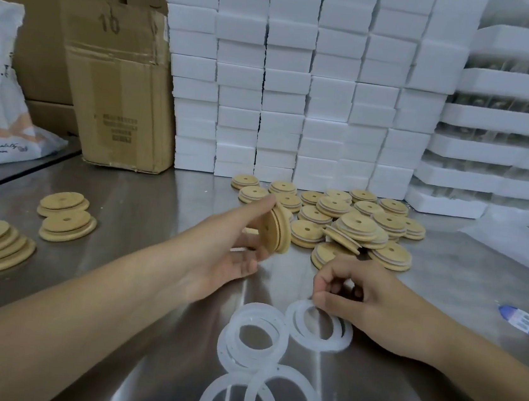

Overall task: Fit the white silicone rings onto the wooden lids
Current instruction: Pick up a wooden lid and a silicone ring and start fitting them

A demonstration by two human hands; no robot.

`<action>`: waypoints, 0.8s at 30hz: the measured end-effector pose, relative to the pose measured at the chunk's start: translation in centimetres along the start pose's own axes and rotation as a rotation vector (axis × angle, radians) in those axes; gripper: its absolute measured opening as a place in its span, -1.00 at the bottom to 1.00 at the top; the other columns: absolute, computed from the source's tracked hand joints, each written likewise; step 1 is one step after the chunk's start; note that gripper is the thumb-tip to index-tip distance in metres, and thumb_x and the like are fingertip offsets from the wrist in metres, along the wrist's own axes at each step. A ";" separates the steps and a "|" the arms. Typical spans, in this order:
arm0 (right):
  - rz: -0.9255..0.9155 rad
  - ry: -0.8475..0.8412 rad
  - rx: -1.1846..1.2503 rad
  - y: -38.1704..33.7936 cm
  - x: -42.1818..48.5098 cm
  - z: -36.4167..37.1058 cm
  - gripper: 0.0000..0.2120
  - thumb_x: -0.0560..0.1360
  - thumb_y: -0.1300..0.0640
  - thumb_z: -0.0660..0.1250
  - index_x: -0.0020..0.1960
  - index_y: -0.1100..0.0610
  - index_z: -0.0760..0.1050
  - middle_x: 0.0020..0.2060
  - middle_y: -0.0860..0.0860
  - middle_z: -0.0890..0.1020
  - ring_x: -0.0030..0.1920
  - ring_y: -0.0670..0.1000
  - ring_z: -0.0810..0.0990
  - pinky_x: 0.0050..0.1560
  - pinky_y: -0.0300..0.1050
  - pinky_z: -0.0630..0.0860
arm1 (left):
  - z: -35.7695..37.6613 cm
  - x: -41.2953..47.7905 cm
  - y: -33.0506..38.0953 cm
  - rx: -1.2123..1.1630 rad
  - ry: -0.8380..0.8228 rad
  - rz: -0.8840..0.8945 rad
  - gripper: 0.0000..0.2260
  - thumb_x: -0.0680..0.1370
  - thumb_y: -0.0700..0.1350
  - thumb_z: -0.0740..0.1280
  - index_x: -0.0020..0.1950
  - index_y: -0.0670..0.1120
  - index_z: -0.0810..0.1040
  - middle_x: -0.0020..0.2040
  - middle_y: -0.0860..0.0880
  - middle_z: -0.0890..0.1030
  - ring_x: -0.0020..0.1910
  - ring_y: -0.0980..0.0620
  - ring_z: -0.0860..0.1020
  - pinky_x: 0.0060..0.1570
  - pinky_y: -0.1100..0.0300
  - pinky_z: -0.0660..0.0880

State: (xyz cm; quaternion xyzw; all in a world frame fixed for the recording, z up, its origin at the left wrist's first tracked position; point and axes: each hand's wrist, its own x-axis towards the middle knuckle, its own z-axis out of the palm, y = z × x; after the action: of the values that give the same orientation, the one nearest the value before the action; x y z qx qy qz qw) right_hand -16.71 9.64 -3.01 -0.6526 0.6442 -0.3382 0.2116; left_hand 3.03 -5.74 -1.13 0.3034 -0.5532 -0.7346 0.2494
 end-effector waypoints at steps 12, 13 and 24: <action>0.052 -0.129 0.090 0.1 0.3 -0.7 -0.95 0.54 0.08 0.55 -0.01 -0.06 0.74 -0.33 -0.18 0.59 -0.34 -0.19 0.42 -0.27 -0.37 0.37 | 0.5 -0.4 -1.8 0.178 -0.103 0.134 -0.74 0.69 0.04 0.38 0.22 -0.10 0.73 0.08 -0.09 0.78 -0.01 -0.08 0.78 -0.29 0.25 0.63; 0.055 -0.135 0.093 0.1 0.4 -0.8 -0.95 0.55 0.10 0.54 -0.02 -0.05 0.74 -0.34 -0.17 0.58 -0.34 -0.19 0.43 -0.26 -0.38 0.37 | 0.7 -0.5 -1.8 0.182 -0.107 0.135 -0.75 0.70 0.03 0.37 0.23 -0.10 0.72 0.09 -0.10 0.78 0.01 -0.10 0.78 -0.30 0.26 0.63; -0.034 0.028 0.382 -2.0 0.0 -2.4 -0.88 0.49 0.09 0.53 0.02 0.07 0.74 -0.19 0.05 0.70 -0.18 -0.07 0.64 -0.14 -0.32 0.52 | 0.7 -0.7 -1.6 0.243 -0.223 0.179 -0.74 0.76 -0.03 0.27 0.38 0.20 0.65 0.05 -0.05 0.76 0.01 -0.10 0.77 -0.14 0.18 0.66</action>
State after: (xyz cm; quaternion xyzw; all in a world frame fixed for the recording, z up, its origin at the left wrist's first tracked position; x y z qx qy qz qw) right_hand -17.04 10.16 0.05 -0.6065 0.5602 -0.4668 0.3168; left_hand 2.93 -4.36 -2.44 0.1977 -0.6869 -0.6663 0.2123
